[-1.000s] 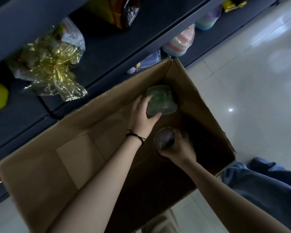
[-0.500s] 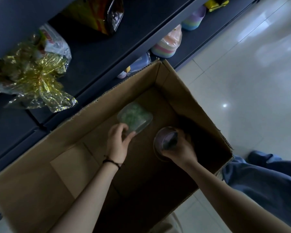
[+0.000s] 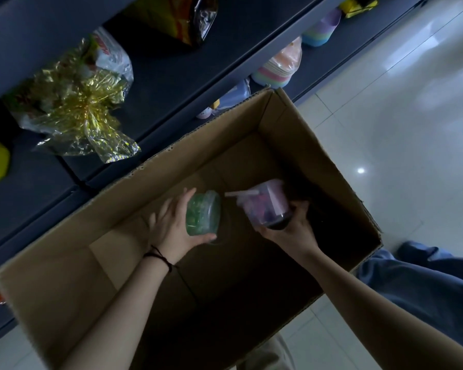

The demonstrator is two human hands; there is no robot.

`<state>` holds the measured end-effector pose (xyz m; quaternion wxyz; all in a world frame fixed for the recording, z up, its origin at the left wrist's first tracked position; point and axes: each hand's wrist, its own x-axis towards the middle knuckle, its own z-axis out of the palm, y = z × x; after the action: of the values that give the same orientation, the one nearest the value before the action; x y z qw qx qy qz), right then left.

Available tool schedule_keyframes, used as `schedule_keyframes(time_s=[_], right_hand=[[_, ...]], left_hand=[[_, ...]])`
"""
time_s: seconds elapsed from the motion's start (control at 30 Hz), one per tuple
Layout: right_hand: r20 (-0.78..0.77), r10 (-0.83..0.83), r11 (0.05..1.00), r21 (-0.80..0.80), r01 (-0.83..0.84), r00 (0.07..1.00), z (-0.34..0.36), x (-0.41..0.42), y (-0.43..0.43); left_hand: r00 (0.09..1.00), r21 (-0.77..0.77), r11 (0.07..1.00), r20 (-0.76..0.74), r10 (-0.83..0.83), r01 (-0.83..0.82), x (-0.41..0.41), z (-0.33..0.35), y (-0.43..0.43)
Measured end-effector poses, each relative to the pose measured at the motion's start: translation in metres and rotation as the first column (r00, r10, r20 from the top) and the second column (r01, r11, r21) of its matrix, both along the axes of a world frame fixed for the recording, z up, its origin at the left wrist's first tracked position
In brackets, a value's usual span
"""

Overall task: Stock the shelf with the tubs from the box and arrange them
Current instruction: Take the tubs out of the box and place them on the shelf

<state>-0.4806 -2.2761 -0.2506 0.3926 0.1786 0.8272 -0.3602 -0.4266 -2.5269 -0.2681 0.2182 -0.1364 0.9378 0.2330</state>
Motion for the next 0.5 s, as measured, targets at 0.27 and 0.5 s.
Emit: schedule_keyframes(time_s=[0.27, 0.5], right_hand=[[0.028, -0.070, 0.998, -0.005, 0.070, 0.997, -0.017, -0.002, -0.009], [0.006, -0.009, 0.999, 0.045, 0.009, 1.000, -0.017, -0.011, -0.018]], left_hand=[[0.961, -0.235, 0.949, 0.226, -0.158, 0.211, -0.010, -0.008, -0.009], [0.807, 0.323, 0.742, 0.309, 0.504, -0.587, 0.024, 0.005, 0.011]])
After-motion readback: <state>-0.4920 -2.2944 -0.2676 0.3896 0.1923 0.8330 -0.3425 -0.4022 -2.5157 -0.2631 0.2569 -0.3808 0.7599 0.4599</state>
